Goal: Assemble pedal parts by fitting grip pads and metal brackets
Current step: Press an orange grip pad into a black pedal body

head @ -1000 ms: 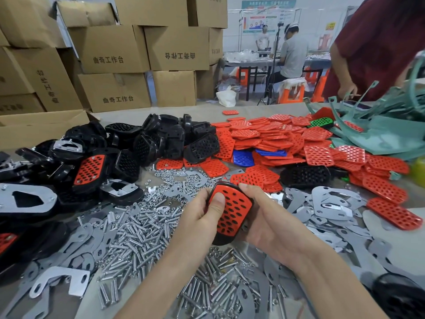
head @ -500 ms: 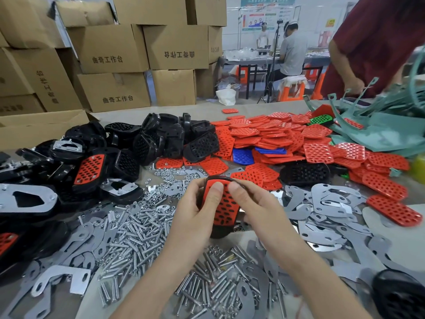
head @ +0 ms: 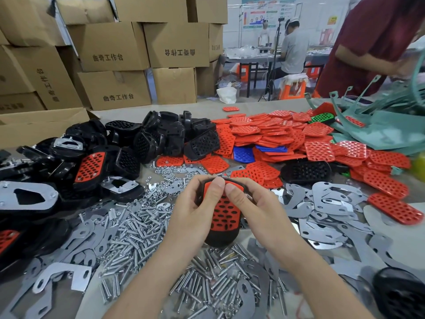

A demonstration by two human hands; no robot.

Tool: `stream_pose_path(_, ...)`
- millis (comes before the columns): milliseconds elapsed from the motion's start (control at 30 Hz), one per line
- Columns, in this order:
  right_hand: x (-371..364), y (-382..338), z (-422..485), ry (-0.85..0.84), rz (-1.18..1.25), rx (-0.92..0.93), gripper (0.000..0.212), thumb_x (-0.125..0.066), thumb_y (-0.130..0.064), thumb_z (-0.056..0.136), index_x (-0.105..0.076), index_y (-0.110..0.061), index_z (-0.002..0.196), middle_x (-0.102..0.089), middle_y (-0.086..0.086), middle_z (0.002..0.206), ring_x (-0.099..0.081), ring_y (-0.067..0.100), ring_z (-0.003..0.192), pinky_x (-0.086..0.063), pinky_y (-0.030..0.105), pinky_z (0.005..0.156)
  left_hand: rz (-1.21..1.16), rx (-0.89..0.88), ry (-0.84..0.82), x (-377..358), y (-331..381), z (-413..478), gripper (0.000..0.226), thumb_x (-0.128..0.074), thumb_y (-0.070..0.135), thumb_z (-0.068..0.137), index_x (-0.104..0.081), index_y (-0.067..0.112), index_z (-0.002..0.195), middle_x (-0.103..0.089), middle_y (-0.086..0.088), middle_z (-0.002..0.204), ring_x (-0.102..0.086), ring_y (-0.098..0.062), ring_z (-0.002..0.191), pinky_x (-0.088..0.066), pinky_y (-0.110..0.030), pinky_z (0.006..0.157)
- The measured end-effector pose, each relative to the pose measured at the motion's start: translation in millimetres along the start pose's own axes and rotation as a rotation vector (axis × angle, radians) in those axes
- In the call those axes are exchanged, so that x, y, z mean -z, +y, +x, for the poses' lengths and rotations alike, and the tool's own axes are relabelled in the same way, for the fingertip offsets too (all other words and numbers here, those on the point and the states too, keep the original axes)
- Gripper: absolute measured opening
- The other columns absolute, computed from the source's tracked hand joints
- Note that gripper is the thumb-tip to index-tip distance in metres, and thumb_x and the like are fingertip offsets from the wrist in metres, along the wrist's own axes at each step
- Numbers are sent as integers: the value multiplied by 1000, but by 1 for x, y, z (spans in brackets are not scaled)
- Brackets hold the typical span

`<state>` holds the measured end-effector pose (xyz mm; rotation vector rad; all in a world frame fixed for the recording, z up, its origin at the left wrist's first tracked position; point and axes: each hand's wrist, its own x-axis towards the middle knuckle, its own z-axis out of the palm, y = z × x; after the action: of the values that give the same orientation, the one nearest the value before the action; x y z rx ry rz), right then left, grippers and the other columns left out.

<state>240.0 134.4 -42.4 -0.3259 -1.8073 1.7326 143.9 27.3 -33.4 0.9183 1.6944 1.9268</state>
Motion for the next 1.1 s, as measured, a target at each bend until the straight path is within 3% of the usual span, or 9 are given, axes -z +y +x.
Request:
stream_pose_path(333, 2, 5, 1, 9, 19, -66, 30, -69, -50, 89, -77, -26, 104, -77, -7, 94, -72, 4, 85, -54, 17, 72, -7, 21, -68, 6, 0, 3, 30, -62, 48, 88, -73, 25, 102, -76, -4, 99, -73, -18, 93, -57, -21, 75)
stream_pose_path(400, 3, 6, 2, 8, 30, -130, 33, -70, -59, 88, -77, -30, 102, -78, -5, 96, -74, 12, 89, -58, 26, 75, 24, 5, -90, 7, 1, 4, 31, -62, 47, 86, -73, 28, 108, -77, 1, 102, -72, -15, 96, -57, -22, 79)
stream_pose_path(500, 6, 6, 4, -7, 64, -213, 55, -63, -72, 80, -79, -28, 107, -78, 10, 105, -73, 35, 102, -59, 49, 93, 58, -23, -141, 10, 2, 3, 37, -64, 51, 88, -66, 36, 122, -75, 9, 110, -71, -8, 102, -55, -20, 83)
stream_pose_path(633, 16, 3, 5, -66, 108, -243, 56, -69, -67, 79, -80, -20, 109, -74, 23, 112, -75, 30, 101, -61, 42, 94, 120, -7, -256, 13, 1, 1, 36, -62, 34, 96, -56, 44, 130, -72, 14, 116, -68, -7, 109, -55, -25, 90)
stream_pose_path(733, 21, 1, 3, -90, 90, -265, 49, -67, -61, 87, -81, -19, 108, -75, 23, 111, -74, 36, 105, -55, 54, 102, 183, -26, -262, 14, 0, 1, 43, -58, 17, 101, -56, 51, 126, -71, 18, 112, -67, -5, 108, -55, -24, 89)
stream_pose_path(867, 20, -2, 2, -71, 53, -246, 65, -66, -68, 83, -76, -8, 106, -70, 25, 98, -66, 30, 87, -45, 68, 98, 188, -79, -220, 12, 1, 0, 43, -62, 19, 99, -61, 57, 118, -72, 20, 112, -67, -2, 108, -52, -18, 90)
stream_pose_path(933, 21, -3, 2, -70, 80, -246, 72, -67, -69, 81, -73, -2, 108, -63, 21, 93, -57, 30, 85, -42, 60, 87, 194, -103, -204, 11, 2, 0, 44, -62, 25, 92, -63, 64, 112, -72, 21, 110, -67, -2, 106, -52, -16, 87)
stream_pose_path(1000, 20, -4, 2, -77, 115, -250, 74, -69, -68, 81, -72, 1, 109, -59, 20, 97, -49, 30, 91, -37, 52, 88, 189, -113, -193, 11, 1, 0, 43, -60, 27, 89, -64, 64, 110, -73, 19, 108, -69, -5, 103, -54, -18, 83)
stream_pose_path(1100, 17, -4, 2, -85, 139, -231, 75, -72, -68, 79, -72, 0, 110, -60, 19, 97, -52, 30, 91, -42, 54, 89, 165, -104, -186, 11, 1, 0, 38, -59, 23, 91, -67, 57, 108, -74, 14, 105, -70, -9, 99, -57, -23, 78)
